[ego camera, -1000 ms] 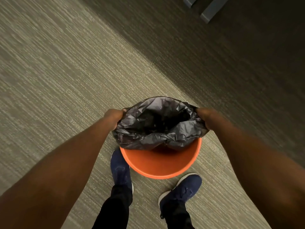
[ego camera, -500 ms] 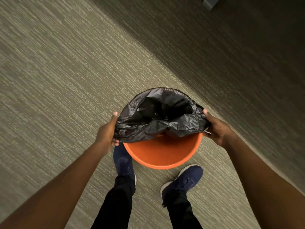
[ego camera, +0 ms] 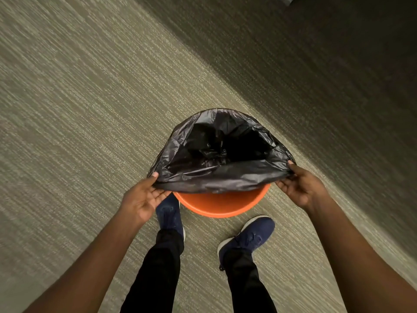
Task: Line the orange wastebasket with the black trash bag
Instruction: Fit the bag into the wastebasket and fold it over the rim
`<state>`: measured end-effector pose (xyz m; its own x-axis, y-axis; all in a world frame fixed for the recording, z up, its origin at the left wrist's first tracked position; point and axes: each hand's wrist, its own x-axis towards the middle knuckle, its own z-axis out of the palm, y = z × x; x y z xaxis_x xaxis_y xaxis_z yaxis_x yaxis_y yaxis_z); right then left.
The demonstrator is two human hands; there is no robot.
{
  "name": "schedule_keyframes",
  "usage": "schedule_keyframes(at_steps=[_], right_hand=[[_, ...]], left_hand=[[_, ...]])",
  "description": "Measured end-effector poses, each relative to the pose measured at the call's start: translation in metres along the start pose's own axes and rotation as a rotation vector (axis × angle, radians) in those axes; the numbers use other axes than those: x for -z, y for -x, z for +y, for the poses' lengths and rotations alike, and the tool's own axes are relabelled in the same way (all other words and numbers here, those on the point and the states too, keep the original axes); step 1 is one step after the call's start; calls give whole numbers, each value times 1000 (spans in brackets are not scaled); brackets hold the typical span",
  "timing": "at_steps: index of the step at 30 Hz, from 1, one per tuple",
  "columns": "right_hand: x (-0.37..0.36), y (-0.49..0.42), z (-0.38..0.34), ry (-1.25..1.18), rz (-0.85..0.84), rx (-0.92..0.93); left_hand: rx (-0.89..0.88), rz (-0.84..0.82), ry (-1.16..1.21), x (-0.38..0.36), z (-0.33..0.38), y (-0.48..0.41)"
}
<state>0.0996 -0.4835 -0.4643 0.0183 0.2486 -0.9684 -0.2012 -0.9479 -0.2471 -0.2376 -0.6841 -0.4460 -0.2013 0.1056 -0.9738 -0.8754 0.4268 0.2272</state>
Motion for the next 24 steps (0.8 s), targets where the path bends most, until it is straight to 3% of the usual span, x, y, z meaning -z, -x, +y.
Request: schedule_keyframes(at_steps=[6,9,14,24], right_hand=[[-2,1,14,-27,-67,19],[-1,0,25,226,-92,136],[10,4,41,622,-77,198],[12,22,55,1036,-232,-10]], left_hand=[[-60,-81,23,-9,-15,8],[-122,-143,-179,-15,-29,15],[-63,-39,-419,-10,-58,14],[157,-113,-694,0,-98,12]])
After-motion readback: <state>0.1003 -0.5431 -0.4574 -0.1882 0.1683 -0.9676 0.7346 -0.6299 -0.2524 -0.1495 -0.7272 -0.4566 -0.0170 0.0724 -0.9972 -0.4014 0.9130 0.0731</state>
